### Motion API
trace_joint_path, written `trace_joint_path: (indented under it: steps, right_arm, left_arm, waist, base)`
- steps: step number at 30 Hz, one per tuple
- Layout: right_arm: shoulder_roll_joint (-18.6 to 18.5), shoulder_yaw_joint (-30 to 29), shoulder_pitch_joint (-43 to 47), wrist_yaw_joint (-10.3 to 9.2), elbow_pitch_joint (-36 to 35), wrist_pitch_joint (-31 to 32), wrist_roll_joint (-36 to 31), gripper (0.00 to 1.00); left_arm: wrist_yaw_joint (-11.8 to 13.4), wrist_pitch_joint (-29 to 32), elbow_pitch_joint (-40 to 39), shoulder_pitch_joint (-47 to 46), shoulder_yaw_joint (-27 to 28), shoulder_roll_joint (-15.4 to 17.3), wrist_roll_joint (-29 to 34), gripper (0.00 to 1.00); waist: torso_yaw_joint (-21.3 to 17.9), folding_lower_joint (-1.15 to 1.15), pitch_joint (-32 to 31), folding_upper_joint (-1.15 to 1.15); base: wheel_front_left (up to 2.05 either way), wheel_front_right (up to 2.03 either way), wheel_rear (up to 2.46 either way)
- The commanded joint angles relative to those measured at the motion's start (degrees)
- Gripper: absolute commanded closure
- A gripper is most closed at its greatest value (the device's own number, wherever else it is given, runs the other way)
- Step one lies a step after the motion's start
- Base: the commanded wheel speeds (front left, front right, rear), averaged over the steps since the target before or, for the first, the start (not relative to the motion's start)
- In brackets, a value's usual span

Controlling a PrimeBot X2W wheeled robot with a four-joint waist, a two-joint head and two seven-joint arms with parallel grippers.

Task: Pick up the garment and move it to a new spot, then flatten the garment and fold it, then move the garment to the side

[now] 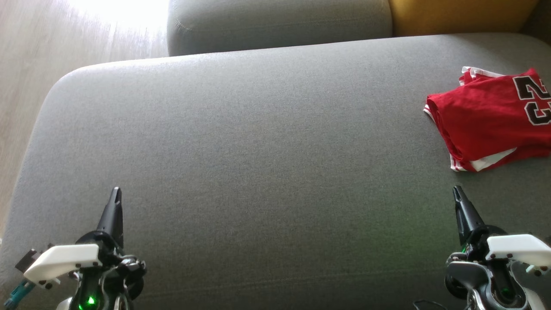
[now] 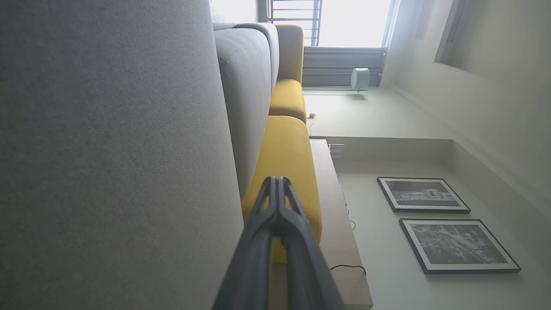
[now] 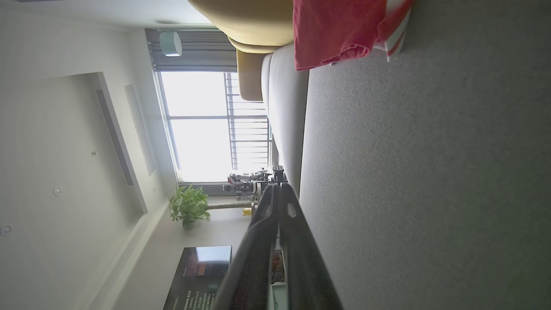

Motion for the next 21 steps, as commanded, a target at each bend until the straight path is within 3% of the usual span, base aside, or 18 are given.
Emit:
trace_joint_path:
  steps: [1,21]
  right_arm:
    - [-0.3,0.9,-3.1,0.0,-2.2,0.3,0.3,1.0]
    - [-0.3,0.9,-3.1,0.0,-2.2,0.3,0.3,1.0]
  left_arm:
    - [-0.4,0.3,-1.5,-3.0,2.3,0.7,-0.1,1.0]
    - [-0.4,0.6,-1.5,-3.1,2.6,0.5,0.2,1.0]
  waist:
    - [0.0,0.0,0.0,0.0]
    - [0.0,0.0,0.0,0.0]
  base:
    - [0.0,0.0,0.0]
    - [0.0,0.0,0.0]
